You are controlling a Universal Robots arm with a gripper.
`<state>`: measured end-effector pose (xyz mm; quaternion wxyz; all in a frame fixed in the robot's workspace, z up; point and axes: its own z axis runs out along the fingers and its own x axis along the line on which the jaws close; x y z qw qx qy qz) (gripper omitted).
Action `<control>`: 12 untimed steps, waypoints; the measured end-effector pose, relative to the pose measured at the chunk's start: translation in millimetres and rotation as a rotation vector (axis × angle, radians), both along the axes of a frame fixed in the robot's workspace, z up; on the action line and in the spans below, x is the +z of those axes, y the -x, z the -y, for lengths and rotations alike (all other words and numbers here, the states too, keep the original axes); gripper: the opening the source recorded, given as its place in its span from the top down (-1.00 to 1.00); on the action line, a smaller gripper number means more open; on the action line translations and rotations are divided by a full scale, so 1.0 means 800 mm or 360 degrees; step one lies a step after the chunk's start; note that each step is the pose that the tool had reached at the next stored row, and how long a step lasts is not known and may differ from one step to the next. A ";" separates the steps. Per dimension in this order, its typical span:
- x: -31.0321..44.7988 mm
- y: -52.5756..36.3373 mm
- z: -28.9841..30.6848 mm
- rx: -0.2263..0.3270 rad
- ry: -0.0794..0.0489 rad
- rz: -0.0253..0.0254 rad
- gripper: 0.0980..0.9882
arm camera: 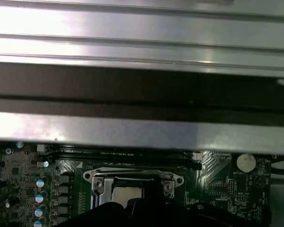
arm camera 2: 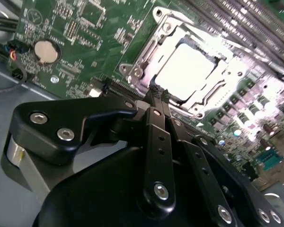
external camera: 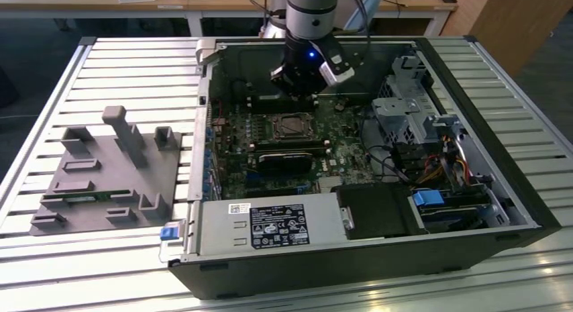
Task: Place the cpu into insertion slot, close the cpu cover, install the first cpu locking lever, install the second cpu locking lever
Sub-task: 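Install the second cpu locking lever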
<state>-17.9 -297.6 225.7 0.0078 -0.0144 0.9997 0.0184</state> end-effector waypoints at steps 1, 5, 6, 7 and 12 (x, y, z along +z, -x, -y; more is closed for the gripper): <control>0.0000 0.000 0.0022 0.0000 0.0000 0.00001 0.98; 0.0000 0.000 0.0082 0.0000 0.0000 0.00000 0.98; 0.0003 0.000 0.0087 0.0000 0.0000 0.00000 0.98; 0.0012 0.000 0.0089 0.0000 0.0000 -0.00003 0.98; 0.0124 0.000 0.0091 0.0000 0.0000 -0.00001 0.98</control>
